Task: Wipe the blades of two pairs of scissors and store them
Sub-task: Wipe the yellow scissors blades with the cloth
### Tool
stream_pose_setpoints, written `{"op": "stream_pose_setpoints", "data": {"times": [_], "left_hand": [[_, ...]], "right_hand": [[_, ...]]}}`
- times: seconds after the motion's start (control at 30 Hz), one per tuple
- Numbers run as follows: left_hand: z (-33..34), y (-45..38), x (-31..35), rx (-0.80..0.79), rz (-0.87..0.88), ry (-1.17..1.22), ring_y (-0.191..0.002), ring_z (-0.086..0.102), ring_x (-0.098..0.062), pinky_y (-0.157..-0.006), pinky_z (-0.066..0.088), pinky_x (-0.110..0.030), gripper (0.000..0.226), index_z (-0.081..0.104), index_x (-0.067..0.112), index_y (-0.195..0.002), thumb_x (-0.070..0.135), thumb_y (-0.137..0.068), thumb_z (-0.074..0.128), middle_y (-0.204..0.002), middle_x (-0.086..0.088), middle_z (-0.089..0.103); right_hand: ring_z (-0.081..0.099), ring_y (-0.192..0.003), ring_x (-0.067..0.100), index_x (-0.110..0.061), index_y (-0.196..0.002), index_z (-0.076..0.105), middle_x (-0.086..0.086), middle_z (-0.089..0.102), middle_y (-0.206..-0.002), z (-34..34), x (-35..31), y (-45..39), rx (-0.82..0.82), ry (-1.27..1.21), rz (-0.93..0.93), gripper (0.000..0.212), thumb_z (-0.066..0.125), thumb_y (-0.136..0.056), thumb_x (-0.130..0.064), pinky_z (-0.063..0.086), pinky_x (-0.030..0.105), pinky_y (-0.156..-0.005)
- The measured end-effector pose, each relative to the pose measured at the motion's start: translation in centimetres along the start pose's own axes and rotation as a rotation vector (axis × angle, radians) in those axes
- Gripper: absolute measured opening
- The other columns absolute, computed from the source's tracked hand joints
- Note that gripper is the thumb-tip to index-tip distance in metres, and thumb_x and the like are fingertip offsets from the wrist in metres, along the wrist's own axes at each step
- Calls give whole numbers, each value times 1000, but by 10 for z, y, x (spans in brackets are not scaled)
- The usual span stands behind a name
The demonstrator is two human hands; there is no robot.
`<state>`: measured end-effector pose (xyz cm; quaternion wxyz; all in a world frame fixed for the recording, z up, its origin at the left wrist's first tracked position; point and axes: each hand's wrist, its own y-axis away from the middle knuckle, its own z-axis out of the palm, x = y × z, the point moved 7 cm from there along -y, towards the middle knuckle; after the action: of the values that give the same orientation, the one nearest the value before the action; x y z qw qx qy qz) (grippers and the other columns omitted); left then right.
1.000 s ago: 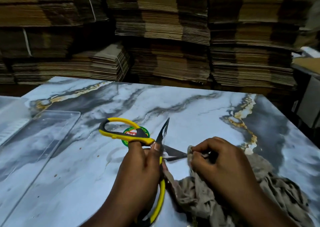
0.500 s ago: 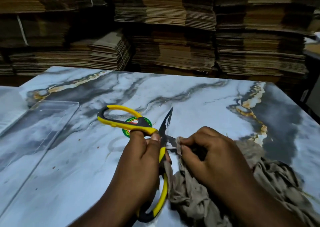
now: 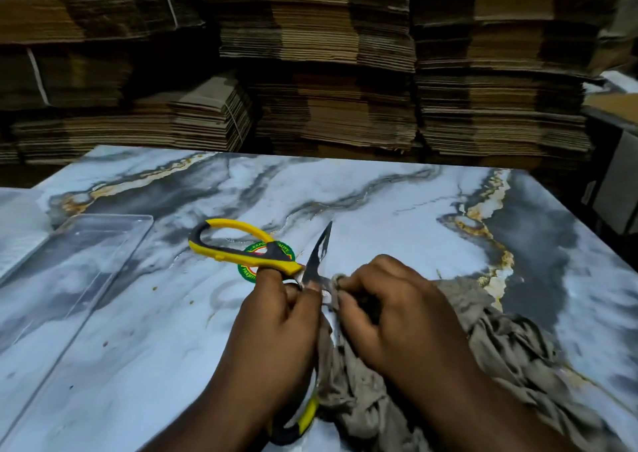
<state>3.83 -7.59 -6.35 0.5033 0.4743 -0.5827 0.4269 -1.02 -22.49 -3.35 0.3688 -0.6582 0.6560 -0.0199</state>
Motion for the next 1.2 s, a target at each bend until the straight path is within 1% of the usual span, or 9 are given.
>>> {"op": "stream_pose_setpoints", "data": {"times": [0.07,0.17,0.27,0.4,0.57,0.7,0.87,1.0,1.2], "left_hand": [[2,0,1,-33,6,-13,-49,52,-15,-57,40,-45,10,50,32,-96,28,-103,56,-57,0,59],[2,2,5,-44,16,-42,-48,44,-11,-58,36,-40,8,50,26,-97,26,-103,54,-52,9,51],[0,2,6,-10,24,-68,-50,48,-11,-58,38,-39,9,52,30,-96,36,-102,52,-55,8,55],[-2,3,8,11,44,-133,-51,48,-8,-60,41,-39,19,53,25,-99,43,-105,47,-57,12,56],[0,-1,7,13,54,-205,-71,68,-22,-70,53,-49,19,51,26,-99,44,-105,47,-74,-2,71],[-1,-1,7,36,42,-237,-65,60,-13,-60,42,-37,20,49,25,-95,41,-106,50,-70,4,64],[-1,-1,7,45,29,-225,-58,55,-1,-56,36,-30,20,50,25,-93,40,-107,50,-62,15,62],[0,-1,8,47,15,-241,-77,69,-17,-70,52,-40,20,51,26,-99,44,-107,47,-78,0,72],[1,0,11,49,21,-287,-73,59,-14,-59,36,-34,22,50,23,-95,41,-107,48,-77,4,63]], "right_hand": [[63,-80,13,-29,-87,69,-11,61,-85,-5,13,-1,26,-18,45,12,63,-90,-39,55,37,-66],[67,-87,13,-24,-96,76,-11,66,-91,-2,1,-3,29,-113,-50,15,64,-94,-33,56,34,-74],[67,-87,8,-20,-96,78,-12,66,-92,3,-3,-3,38,-213,-56,18,64,-93,-32,53,25,-75],[65,-82,20,-17,-92,76,-3,63,-87,2,-6,5,37,-129,-166,15,66,-93,-29,54,38,-69],[67,-80,17,-19,-100,81,-2,66,-87,-5,-7,4,121,-174,-136,12,72,-91,-19,55,37,-69],[66,-79,15,-19,-99,80,-4,65,-87,2,-8,2,70,-226,-135,15,68,-94,-25,54,37,-66],[61,-77,17,-19,-87,75,-4,59,-81,-1,-13,10,9,-124,-152,14,65,-90,-29,52,39,-65],[66,-80,18,-17,-92,79,-3,65,-86,-9,-10,2,94,-119,-96,9,71,-91,-22,55,38,-69],[55,-78,28,-15,-84,72,4,58,-84,3,-27,8,-44,133,-345,24,57,-96,-29,49,40,-68]]}}
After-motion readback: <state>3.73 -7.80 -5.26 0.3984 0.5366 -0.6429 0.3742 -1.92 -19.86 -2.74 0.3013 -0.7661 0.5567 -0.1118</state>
